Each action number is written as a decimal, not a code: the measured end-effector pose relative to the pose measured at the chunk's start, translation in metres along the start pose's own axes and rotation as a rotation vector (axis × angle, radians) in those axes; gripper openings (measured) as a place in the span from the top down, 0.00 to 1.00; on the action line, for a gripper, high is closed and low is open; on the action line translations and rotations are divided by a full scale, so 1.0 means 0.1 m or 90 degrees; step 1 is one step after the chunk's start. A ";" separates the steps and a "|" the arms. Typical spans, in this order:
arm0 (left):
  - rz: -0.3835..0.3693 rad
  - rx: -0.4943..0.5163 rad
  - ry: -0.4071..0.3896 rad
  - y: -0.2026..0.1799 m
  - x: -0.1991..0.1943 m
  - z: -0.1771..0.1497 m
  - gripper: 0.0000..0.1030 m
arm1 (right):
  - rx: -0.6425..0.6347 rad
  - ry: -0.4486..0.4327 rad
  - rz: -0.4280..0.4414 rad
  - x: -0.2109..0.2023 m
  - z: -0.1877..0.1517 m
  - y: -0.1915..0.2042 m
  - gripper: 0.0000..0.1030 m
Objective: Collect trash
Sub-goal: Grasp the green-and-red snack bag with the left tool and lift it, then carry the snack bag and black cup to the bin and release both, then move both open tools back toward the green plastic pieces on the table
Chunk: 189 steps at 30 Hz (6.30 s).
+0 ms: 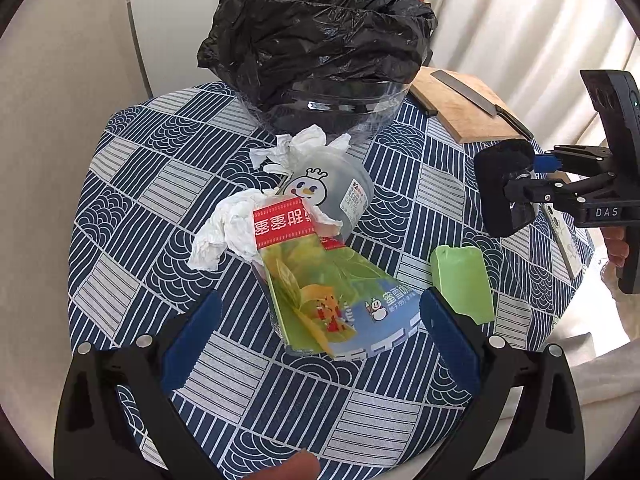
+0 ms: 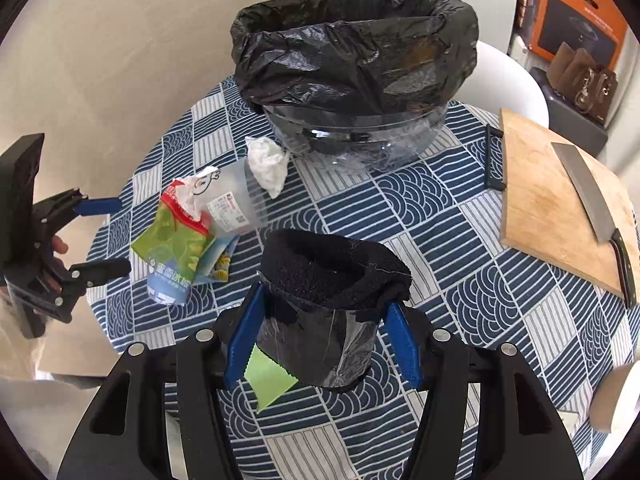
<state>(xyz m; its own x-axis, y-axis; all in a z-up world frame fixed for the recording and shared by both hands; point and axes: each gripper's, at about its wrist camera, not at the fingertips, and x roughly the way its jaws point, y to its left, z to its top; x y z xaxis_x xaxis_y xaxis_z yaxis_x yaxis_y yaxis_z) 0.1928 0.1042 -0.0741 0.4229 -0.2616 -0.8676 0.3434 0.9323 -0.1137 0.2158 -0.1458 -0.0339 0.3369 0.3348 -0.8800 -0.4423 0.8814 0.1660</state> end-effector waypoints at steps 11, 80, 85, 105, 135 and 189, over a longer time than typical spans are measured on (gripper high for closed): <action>-0.030 0.055 0.046 0.07 0.31 0.31 0.27 | 0.109 -0.024 -0.058 -0.21 -0.23 -0.39 0.45; 0.093 0.004 -0.173 0.78 -1.12 1.07 0.63 | 0.011 -0.242 -0.041 -1.17 0.82 0.08 0.45; 0.050 0.036 -0.212 0.85 -1.09 1.46 0.63 | 0.037 -0.259 -0.054 -1.09 1.13 -0.05 0.45; -0.061 0.086 -0.298 0.68 -0.53 2.62 0.33 | 0.049 -0.310 0.047 -0.67 2.13 -0.30 0.15; 0.120 0.033 -0.206 0.38 -1.11 1.41 0.06 | 0.047 -0.272 -0.018 -1.07 1.15 -0.10 0.09; 0.053 0.125 0.087 -0.31 0.36 0.03 0.06 | 0.079 0.066 -0.063 0.28 -0.44 0.30 0.09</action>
<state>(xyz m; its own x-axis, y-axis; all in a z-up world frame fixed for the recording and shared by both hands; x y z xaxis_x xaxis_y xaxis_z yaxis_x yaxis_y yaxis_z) 0.2000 0.0653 -0.1005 0.3443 -0.1371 -0.9288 0.4745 0.8791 0.0461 0.1759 -0.1247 -0.0730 0.2826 0.2144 -0.9349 -0.3040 0.9445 0.1247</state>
